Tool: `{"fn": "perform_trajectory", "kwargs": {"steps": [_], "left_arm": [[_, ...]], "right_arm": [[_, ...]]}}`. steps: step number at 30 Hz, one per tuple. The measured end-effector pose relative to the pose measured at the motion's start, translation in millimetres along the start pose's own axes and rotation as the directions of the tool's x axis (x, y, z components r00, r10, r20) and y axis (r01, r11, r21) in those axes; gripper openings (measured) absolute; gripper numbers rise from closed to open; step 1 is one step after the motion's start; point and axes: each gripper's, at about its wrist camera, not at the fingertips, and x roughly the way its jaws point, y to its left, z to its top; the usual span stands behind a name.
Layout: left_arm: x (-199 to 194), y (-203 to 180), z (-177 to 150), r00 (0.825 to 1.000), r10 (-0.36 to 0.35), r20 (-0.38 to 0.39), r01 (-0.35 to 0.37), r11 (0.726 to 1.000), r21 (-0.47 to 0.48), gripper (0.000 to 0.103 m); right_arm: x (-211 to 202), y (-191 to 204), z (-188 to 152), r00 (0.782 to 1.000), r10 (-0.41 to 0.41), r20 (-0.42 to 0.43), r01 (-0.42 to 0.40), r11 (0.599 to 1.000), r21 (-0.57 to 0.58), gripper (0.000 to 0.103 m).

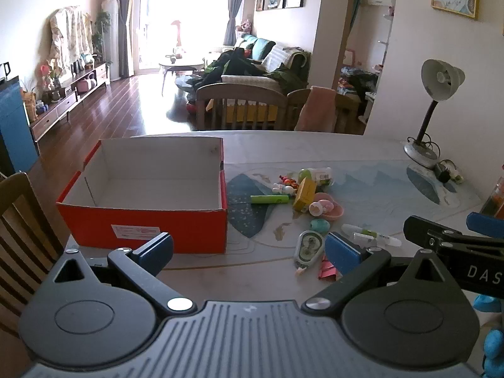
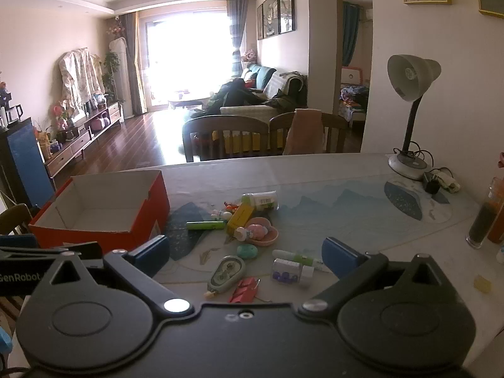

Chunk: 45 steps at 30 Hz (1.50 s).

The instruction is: Organize rigid objects

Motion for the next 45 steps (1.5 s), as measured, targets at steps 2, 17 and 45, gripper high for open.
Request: {"fn": "perform_trajectory", "kwargs": {"steps": [2, 17, 45], "left_arm": [[0.2, -0.4, -1.0, 1.000, 0.003, 0.008, -0.003, 1.000, 0.004, 0.103], [-2.2, 7.7, -2.4, 0.999, -0.027, 0.034, 0.027, 1.000, -0.012, 0.103], [24.4, -26.4, -1.8, 0.997, -0.049, 0.062, 0.045, 0.997, 0.063, 0.103]], "right_arm": [[-0.2, 0.9, 0.3, 1.000, -0.005, 0.001, 0.005, 1.000, 0.000, 0.103], [-5.6, 10.9, 1.5, 0.999, -0.033, 0.013, 0.033, 0.999, 0.009, 0.103], [12.8, -35.4, -1.6, 0.999, -0.041, 0.012, 0.039, 0.996, 0.076, 0.103]]}}
